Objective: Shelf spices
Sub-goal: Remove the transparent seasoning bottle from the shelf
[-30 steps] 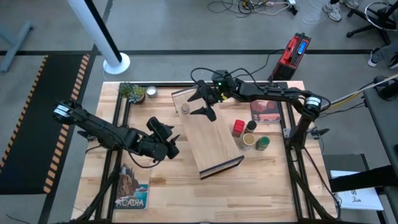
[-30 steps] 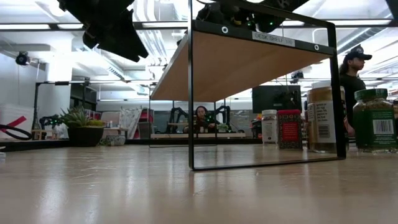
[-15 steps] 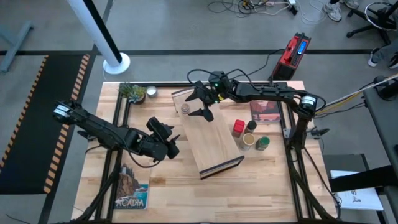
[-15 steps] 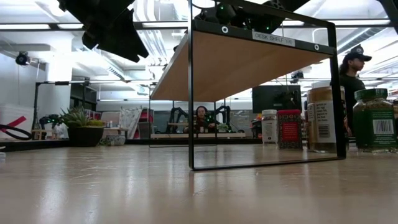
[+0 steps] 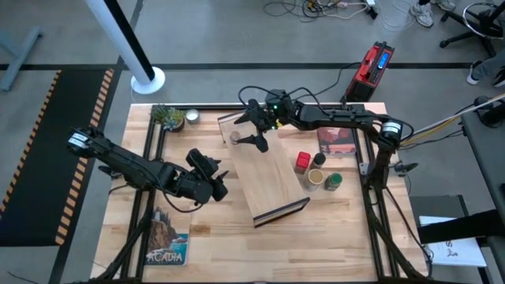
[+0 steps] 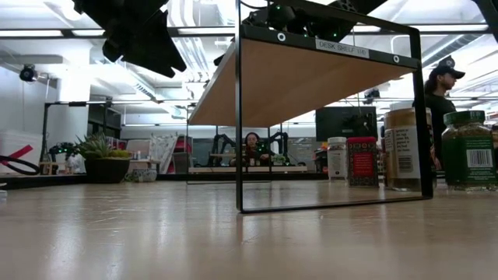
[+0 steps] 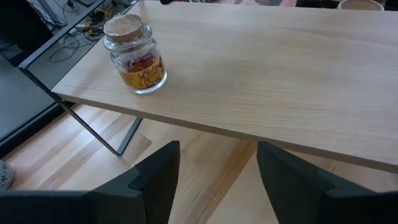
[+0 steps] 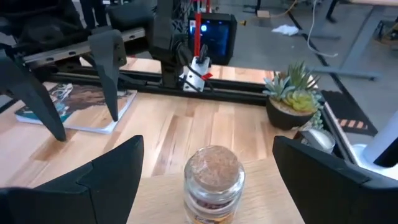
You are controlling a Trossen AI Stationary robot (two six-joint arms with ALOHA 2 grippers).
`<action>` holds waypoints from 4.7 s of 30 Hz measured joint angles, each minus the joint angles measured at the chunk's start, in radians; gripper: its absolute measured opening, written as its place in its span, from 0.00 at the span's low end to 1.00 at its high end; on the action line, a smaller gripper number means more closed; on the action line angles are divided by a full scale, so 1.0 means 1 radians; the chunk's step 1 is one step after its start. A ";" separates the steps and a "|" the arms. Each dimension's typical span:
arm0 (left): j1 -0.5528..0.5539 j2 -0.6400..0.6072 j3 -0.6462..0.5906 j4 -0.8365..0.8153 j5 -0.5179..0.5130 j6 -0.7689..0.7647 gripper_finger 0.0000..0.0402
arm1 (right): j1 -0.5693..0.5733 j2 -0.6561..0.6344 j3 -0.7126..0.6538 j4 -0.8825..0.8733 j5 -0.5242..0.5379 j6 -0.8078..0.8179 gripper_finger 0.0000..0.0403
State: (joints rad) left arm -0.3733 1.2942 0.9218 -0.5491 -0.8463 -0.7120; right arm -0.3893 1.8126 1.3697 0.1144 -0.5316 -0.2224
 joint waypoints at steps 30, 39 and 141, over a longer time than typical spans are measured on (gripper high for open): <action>-0.064 0.000 0.000 0.219 0.466 0.350 0.51 | 0.016 0.059 0.023 -0.059 0.035 0.057 0.81; -0.065 -0.014 0.000 0.185 0.470 0.314 0.51 | 0.015 0.127 0.086 -0.059 0.031 0.056 0.81; -0.129 -0.020 -0.082 0.356 0.024 0.234 0.51 | -0.309 -0.448 -0.636 -0.001 0.245 0.019 0.40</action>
State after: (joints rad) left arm -0.5022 1.2739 0.8394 -0.1934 -0.8227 -0.4776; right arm -0.6983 1.3643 0.7340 0.1135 -0.2871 -0.2035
